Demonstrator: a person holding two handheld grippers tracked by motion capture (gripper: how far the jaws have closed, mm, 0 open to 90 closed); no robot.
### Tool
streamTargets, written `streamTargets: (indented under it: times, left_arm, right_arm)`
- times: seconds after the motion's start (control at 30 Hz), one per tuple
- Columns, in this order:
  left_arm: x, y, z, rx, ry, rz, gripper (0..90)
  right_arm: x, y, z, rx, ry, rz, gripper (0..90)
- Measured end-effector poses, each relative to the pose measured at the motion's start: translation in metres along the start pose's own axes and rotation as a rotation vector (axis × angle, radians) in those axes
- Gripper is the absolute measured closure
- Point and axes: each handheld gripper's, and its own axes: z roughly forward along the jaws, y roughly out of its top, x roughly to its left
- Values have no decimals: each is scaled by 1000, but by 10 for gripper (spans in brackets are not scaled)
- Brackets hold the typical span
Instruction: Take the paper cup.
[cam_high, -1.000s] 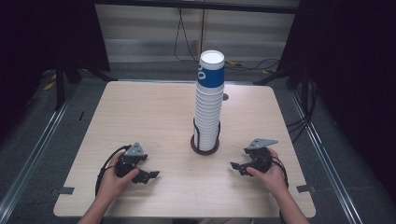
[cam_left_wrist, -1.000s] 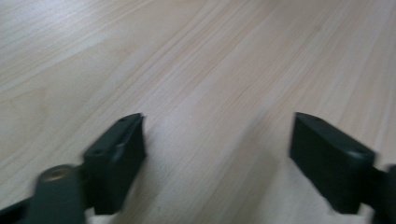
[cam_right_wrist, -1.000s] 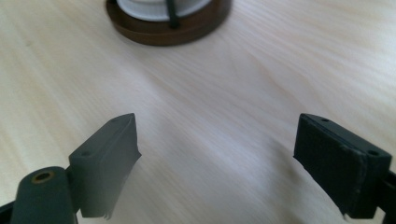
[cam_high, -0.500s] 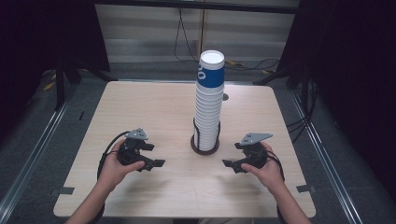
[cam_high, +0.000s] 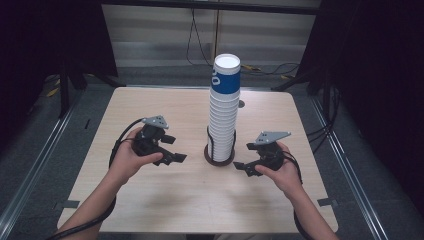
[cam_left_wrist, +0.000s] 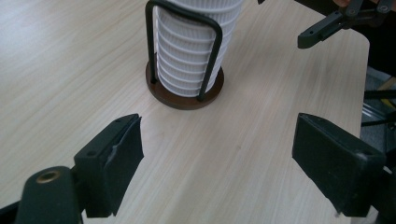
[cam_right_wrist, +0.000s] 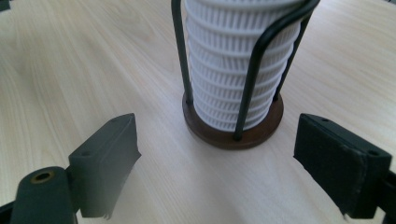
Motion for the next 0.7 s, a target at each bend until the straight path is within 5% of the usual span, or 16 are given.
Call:
streamTargets:
  times: [0.7]
  left_arm:
    - [5, 53, -15, 35, 21, 64, 163]
  right_arm:
    - [-3, 53, -12, -55, 3, -14, 130]
